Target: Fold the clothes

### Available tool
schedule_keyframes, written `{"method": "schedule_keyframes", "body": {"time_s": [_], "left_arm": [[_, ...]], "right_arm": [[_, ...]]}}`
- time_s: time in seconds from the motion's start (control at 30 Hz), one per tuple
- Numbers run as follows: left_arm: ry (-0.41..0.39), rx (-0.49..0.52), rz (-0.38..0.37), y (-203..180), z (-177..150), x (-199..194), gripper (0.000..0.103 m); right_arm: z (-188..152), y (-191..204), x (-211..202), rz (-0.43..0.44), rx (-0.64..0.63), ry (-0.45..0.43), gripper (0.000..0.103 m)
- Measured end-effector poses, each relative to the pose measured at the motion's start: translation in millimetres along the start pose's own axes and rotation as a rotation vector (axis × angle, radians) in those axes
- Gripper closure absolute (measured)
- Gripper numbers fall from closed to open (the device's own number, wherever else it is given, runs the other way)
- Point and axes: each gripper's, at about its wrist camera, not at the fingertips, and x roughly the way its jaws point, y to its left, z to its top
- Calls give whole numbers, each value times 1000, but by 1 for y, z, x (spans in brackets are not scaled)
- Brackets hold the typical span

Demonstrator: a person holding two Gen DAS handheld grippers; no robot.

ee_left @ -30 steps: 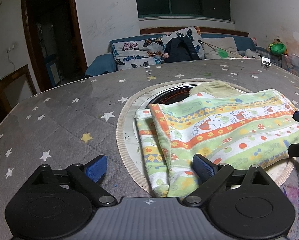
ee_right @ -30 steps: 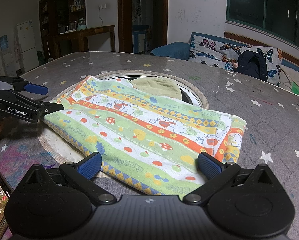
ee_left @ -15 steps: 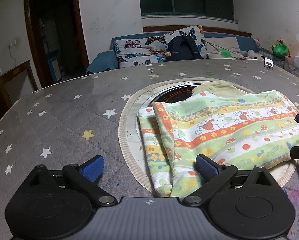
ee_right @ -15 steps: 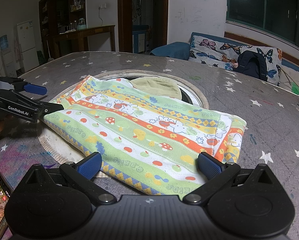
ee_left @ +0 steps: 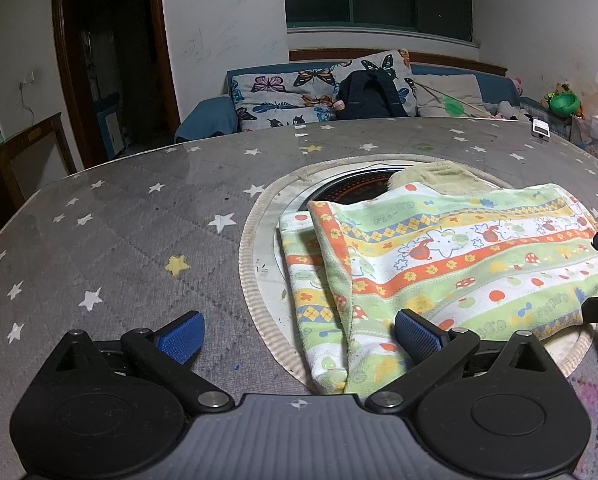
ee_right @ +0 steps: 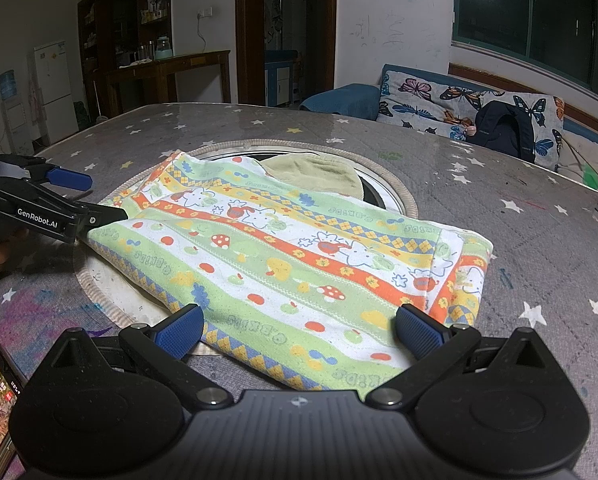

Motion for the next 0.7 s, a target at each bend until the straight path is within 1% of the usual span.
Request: {"method": "schedule_keyframes", "body": {"time_s": [0.17, 0.53, 0.7], "left_arm": [[0, -1, 1, 0, 0, -1, 0], [16, -44, -25, 7, -1, 1, 0], [17, -46, -26, 7, -1, 0, 0]], "right_arm": [[0, 0, 0, 0, 0, 0, 0], [0, 0, 0, 0, 0, 0, 0], [0, 0, 0, 0, 0, 0, 0]]}}
